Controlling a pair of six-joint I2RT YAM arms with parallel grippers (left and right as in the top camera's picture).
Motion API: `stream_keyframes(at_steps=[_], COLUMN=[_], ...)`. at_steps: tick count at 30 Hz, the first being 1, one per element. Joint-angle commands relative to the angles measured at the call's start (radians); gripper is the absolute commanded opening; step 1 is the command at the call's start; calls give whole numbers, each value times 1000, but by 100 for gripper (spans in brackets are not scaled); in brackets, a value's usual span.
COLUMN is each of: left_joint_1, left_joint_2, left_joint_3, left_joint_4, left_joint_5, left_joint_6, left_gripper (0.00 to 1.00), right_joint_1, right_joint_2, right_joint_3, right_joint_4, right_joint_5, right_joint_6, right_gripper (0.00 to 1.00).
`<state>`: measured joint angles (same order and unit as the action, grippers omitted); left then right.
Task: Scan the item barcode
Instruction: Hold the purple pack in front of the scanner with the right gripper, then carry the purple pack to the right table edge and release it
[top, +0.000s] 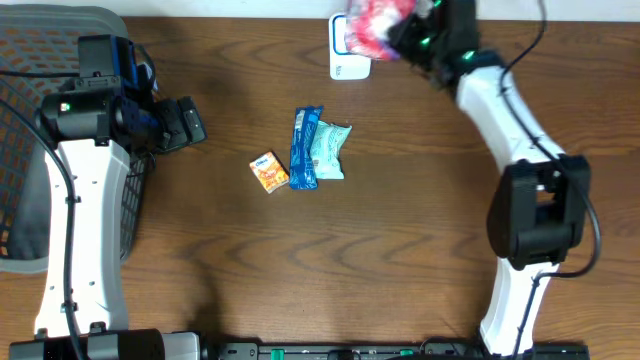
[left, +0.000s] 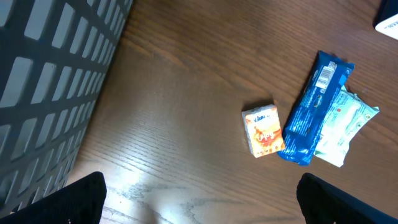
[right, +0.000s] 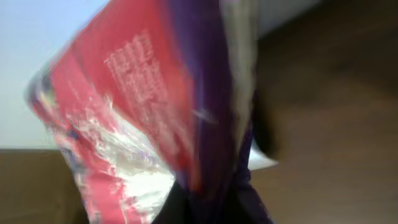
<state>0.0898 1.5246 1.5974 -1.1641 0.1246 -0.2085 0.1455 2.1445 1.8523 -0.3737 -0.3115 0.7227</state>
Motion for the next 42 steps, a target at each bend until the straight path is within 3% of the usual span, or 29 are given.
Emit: stream_keyframes(at_steps=[1, 6, 13, 19, 26, 27, 30, 33, 38, 42], left_joint_1=[3, 3, 3, 3, 3, 3, 3, 3, 3, 3], left_joint_2=[-1, -1, -1, -1, -1, -1, -1, -1, -1, -1], left_joint_3=[2, 2, 2, 2, 2, 2, 2, 2, 2, 2], left_joint_4=[-2, -2, -2, -2, -2, -2, -2, -2, -2, -2], left_joint_5=[-10, -10, -10, -10, -10, -10, -10, -10, -10, -10], left_joint_6=[5, 5, 5, 5, 5, 5, 5, 5, 5, 5], left_gripper=[98, 98, 98, 98, 98, 98, 98, 98, 98, 98], right_joint_1=[-88, -253, -562, -692, -803, -815, -854, -878, -891, -864], right_joint_2=[-33, -37, -34, -26, -22, -22, -22, -23, -42, -84], right_joint_3=[144, 269, 257, 153, -42, -64, -108, -94, -16, 63], right_joint_4=[-148, -431, -642, -615, -402, -376, -325, -333, -424, -462], right_joint_5=[55, 78, 167, 251, 260, 259, 253, 228, 134, -114], right_joint_6=[-140, -190, -216, -172, -134, -119, -92, -146, -187, -273], right_gripper=[1, 1, 1, 1, 1, 4, 36, 51, 52, 50])
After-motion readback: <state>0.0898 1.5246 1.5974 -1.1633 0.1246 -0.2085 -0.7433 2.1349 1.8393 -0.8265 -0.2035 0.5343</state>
